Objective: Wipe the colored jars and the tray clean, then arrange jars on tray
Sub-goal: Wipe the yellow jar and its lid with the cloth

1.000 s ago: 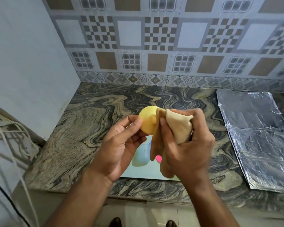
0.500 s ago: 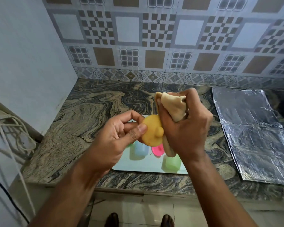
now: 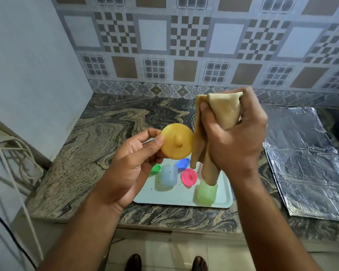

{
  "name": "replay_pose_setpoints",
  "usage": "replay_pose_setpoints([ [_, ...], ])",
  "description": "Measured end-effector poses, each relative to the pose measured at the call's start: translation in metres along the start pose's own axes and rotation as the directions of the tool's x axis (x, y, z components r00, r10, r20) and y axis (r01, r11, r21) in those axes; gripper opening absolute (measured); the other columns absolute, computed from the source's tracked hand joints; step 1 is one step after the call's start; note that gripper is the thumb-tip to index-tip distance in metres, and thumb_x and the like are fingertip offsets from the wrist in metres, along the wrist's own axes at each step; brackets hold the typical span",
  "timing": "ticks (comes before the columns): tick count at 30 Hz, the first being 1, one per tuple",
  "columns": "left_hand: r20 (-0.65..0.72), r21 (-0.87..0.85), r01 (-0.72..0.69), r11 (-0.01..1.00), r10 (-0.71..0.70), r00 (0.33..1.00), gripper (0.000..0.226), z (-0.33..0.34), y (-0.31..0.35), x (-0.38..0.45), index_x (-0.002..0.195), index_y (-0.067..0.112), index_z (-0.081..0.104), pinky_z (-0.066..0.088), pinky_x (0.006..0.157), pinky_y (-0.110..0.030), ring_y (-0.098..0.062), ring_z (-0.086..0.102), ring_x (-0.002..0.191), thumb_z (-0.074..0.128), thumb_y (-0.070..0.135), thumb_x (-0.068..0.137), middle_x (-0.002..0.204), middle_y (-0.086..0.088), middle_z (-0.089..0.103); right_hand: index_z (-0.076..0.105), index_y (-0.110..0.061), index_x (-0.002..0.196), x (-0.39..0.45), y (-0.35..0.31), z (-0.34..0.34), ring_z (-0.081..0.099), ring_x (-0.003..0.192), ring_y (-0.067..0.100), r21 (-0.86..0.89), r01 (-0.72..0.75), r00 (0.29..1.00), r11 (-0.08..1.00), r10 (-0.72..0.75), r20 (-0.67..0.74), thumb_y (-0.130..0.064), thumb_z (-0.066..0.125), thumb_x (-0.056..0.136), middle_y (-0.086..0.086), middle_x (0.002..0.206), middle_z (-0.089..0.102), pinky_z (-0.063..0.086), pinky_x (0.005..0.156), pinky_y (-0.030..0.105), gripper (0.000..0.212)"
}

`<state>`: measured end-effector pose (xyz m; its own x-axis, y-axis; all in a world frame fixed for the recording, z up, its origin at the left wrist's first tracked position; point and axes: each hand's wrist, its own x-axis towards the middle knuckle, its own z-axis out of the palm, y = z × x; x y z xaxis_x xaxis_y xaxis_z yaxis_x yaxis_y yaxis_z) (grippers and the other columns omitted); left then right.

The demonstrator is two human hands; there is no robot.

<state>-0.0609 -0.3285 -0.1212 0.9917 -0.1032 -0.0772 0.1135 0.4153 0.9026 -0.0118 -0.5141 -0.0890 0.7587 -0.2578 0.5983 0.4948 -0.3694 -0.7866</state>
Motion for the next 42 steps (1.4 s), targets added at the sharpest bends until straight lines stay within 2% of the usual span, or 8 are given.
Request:
replay_pose_setpoints([
  [3, -0.040, -0.007, -0.051, 0.999, 0.050, 0.998, 0.006, 0.008, 0.000, 0.002, 0.092, 0.021, 0.071, 0.040, 0.077, -0.028, -0.009, 0.056, 0.074, 0.065, 0.021, 0.092, 0.080, 0.000, 0.067, 0.053, -0.015, 0.083, -0.019, -0.008, 0.011, 0.054, 0.058, -0.006, -0.035, 0.028, 0.999, 0.999, -0.027, 0.019, -0.023, 0.085, 0.087, -0.019, 0.068, 0.056, 0.036, 0.057, 0.006, 0.034],
  [11, -0.197, -0.089, -0.199, 0.976, 0.179, 0.964, 0.016, 0.031, -0.015, 0.001, 0.104, 0.009, 0.060, 0.057, 0.080, -0.022, -0.011, 0.068, 0.077, 0.067, 0.021, 0.096, 0.084, -0.002, 0.075, 0.054, -0.015, 0.086, -0.043, -0.007, 0.030, 0.061, 0.058, -0.001, 0.102, -0.069, 0.986, 0.992, 0.084, -0.146, -0.015, 0.084, 0.088, -0.017, 0.071, 0.063, 0.044, 0.055, 0.012, 0.031],
  [19, -0.342, -0.155, -0.129, 0.979, 0.069, 0.937, 0.016, 0.031, -0.015, 0.006, 0.097, 0.017, 0.066, 0.049, 0.078, -0.023, -0.005, 0.066, 0.073, 0.067, 0.027, 0.085, 0.081, 0.004, 0.074, 0.066, -0.010, 0.094, -0.059, 0.006, 0.027, 0.068, 0.070, 0.010, -0.106, 0.130, 0.987, 0.986, -0.138, -0.076, -0.014, 0.089, 0.085, -0.005, 0.084, 0.071, 0.053, 0.064, 0.019, 0.025],
  [25, -0.274, -0.178, -0.024, 0.984, -0.026, 0.961, 0.014, 0.008, 0.001, 0.013, 0.096, 0.019, 0.067, 0.047, 0.076, -0.025, -0.007, 0.062, 0.071, 0.068, 0.026, 0.084, 0.080, 0.003, 0.072, 0.061, -0.018, 0.098, -0.037, 0.015, 0.005, 0.063, 0.067, 0.001, 0.210, -0.090, 0.994, 0.974, 0.100, -0.035, -0.021, 0.081, 0.090, -0.016, 0.083, 0.069, 0.050, 0.063, 0.021, 0.021],
  [30, -0.191, -0.085, 0.047, 0.995, -0.063, 0.980, 0.005, -0.007, 0.007, 0.015, 0.086, 0.023, 0.073, 0.049, 0.075, -0.026, -0.010, 0.060, 0.072, 0.077, 0.022, 0.083, 0.080, 0.000, 0.069, 0.061, -0.014, 0.101, -0.010, 0.013, -0.004, 0.065, 0.076, 0.005, 0.228, -0.072, 0.978, 0.971, 0.024, 0.207, -0.010, 0.079, 0.093, -0.012, 0.089, 0.070, 0.052, 0.070, 0.022, 0.020],
  [35, -0.066, -0.025, 0.046, 0.999, -0.047, 0.997, 0.024, -0.013, 0.014, 0.018, 0.097, 0.018, 0.070, 0.047, 0.083, -0.032, -0.016, 0.059, 0.083, 0.077, 0.033, 0.079, 0.090, -0.006, 0.066, 0.064, -0.015, 0.106, -0.005, 0.009, 0.005, 0.073, 0.085, 0.016, 0.164, -0.043, 0.928, 0.985, -0.021, 0.372, -0.019, 0.082, 0.091, -0.007, 0.097, 0.074, 0.059, 0.076, 0.035, 0.024],
  [38, -0.079, -0.045, 0.013, 0.999, -0.017, 0.997, 0.025, -0.008, 0.015, 0.018, 0.107, 0.012, 0.070, 0.054, 0.089, -0.031, -0.014, 0.068, 0.087, 0.074, 0.030, 0.090, 0.095, -0.007, 0.074, 0.064, -0.011, 0.105, -0.013, 0.008, 0.013, 0.074, 0.084, 0.019, 0.169, -0.049, 0.944, 0.984, -0.009, 0.330, -0.019, 0.083, 0.089, -0.004, 0.096, 0.075, 0.060, 0.075, 0.041, 0.026],
  [42, -0.038, -0.099, -0.024, 0.995, 0.021, 0.999, 0.057, 0.001, 0.014, 0.010, 0.127, 0.005, 0.069, 0.052, 0.106, -0.041, -0.022, 0.070, 0.108, 0.084, 0.040, 0.083, 0.123, -0.020, 0.074, 0.063, -0.010, 0.101, -0.027, 0.004, 0.025, 0.070, 0.078, 0.011, 0.160, -0.040, 0.988, 0.986, 0.016, 0.151, -0.017, 0.085, 0.088, -0.009, 0.089, 0.071, 0.055, 0.072, 0.025, 0.026],
])
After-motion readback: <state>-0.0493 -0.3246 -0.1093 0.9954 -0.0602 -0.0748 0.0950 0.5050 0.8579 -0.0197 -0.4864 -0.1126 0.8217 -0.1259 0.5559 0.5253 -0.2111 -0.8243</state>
